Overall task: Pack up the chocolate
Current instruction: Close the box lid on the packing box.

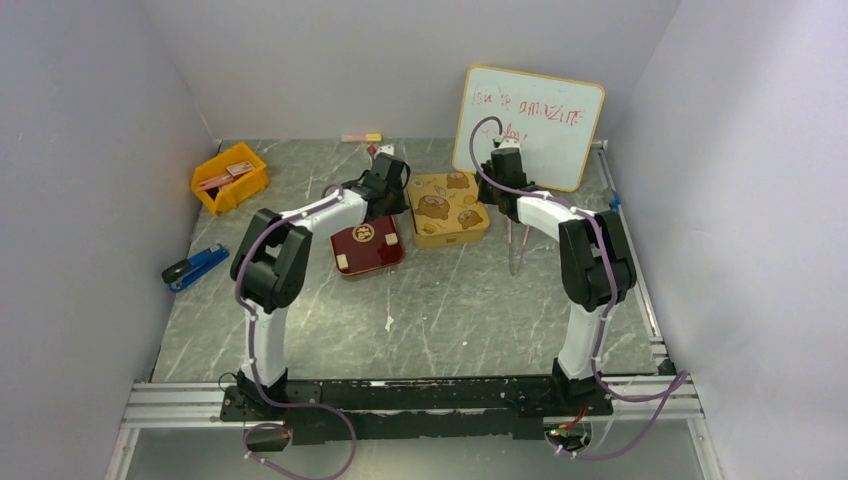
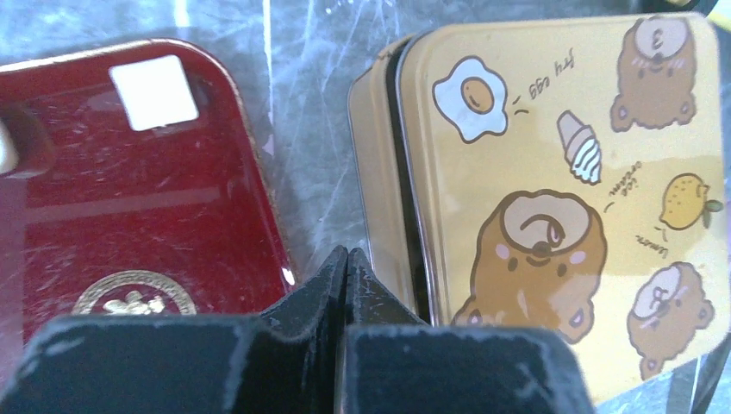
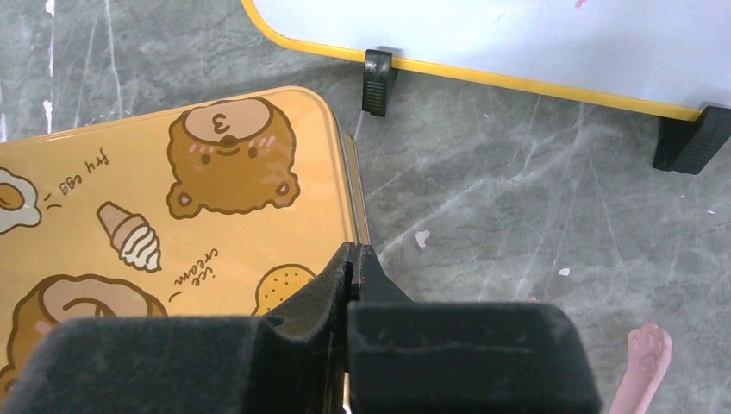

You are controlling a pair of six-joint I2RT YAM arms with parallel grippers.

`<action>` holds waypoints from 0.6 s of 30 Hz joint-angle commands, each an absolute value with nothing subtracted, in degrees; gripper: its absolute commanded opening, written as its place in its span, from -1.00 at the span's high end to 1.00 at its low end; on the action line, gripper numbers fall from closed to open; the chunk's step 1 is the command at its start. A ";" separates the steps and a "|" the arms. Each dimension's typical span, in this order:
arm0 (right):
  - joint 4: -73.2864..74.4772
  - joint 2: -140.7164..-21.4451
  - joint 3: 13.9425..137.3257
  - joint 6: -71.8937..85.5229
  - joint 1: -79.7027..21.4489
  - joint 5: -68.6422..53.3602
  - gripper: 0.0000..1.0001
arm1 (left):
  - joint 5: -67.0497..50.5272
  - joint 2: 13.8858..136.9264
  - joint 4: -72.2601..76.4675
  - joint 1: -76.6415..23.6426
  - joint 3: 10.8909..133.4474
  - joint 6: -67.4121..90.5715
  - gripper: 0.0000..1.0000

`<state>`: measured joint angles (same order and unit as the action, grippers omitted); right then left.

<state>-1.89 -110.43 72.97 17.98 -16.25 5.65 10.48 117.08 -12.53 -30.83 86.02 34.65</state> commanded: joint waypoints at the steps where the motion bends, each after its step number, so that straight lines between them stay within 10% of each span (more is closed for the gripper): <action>1: -1.52 -106.50 74.11 17.31 -15.58 5.56 1.00 | 12.86 111.01 -12.21 -30.20 84.40 33.76 0.90; 13: -4.77 -103.50 69.62 19.70 -13.43 2.36 0.97 | 4.63 107.79 -8.45 -28.78 80.78 35.19 0.76; 18: -11.59 -103.33 66.14 23.72 -8.92 -7.81 0.49 | -5.98 109.46 -2.96 -26.32 80.08 36.13 0.21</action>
<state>-4.03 -105.71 68.58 20.08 -12.73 0.86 3.53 109.56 -9.85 -28.42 80.77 35.00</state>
